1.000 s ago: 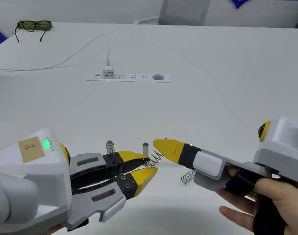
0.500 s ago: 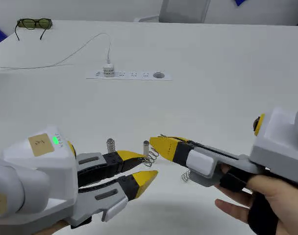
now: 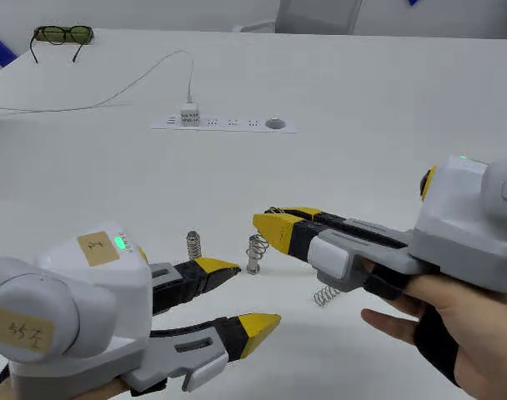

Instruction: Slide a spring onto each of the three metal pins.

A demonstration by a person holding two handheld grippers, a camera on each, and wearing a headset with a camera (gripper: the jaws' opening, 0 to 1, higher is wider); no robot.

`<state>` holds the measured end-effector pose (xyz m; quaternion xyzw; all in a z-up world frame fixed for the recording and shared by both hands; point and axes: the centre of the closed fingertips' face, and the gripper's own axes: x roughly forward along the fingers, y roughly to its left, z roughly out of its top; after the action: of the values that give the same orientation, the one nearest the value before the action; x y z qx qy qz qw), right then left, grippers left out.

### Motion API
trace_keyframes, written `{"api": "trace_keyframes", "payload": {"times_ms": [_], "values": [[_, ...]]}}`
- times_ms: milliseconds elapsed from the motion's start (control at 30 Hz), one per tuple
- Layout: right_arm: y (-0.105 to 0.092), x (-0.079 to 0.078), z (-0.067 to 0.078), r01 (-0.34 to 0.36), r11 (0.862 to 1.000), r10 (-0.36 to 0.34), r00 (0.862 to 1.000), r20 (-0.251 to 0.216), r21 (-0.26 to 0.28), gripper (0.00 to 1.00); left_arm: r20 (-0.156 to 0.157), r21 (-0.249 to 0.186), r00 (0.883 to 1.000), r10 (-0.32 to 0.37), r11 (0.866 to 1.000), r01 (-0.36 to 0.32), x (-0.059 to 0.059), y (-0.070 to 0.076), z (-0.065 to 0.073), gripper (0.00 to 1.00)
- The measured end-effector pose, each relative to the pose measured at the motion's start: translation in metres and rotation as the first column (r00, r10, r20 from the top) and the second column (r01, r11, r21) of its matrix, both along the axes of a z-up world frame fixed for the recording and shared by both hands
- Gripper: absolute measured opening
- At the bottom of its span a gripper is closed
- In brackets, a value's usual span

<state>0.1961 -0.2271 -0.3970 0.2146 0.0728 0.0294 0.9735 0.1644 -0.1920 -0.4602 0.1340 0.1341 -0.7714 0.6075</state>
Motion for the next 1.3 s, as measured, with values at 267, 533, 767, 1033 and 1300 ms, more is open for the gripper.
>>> {"api": "trace_keyframes", "payload": {"times_ms": [267, 533, 767, 1033, 1300], "values": [[-0.018, 0.013, -0.008, 0.029, 0.996, -0.032, 0.999, -0.039, -0.079, 0.12, -0.039, 0.027, 0.999, 0.025, 0.999, -0.024, 0.003, 0.001, -0.006, 0.52], [-0.028, 0.024, -0.014, 0.034, 0.993, -0.041, 0.997, -0.060, -0.114, 0.12, -0.060, 0.033, 0.997, 0.043, 0.999, -0.041, 0.005, 0.001, -0.008, 0.57], [-0.032, 0.032, -0.023, 0.027, 0.987, -0.041, 0.996, -0.084, -0.156, 0.12, -0.075, 0.037, 0.996, 0.048, 0.998, -0.045, 0.004, 0.000, -0.009, 0.63], [-0.035, 0.038, -0.036, 0.020, 0.983, -0.042, 0.992, -0.116, -0.183, 0.12, -0.081, 0.055, 0.995, 0.057, 0.997, -0.052, 0.004, 0.001, -0.013, 0.69], [-0.035, 0.039, -0.042, 0.004, 0.974, -0.035, 0.991, -0.131, -0.227, 0.12, -0.089, 0.071, 0.994, 0.064, 0.996, -0.058, 0.005, 0.001, -0.016, 0.75]]}}
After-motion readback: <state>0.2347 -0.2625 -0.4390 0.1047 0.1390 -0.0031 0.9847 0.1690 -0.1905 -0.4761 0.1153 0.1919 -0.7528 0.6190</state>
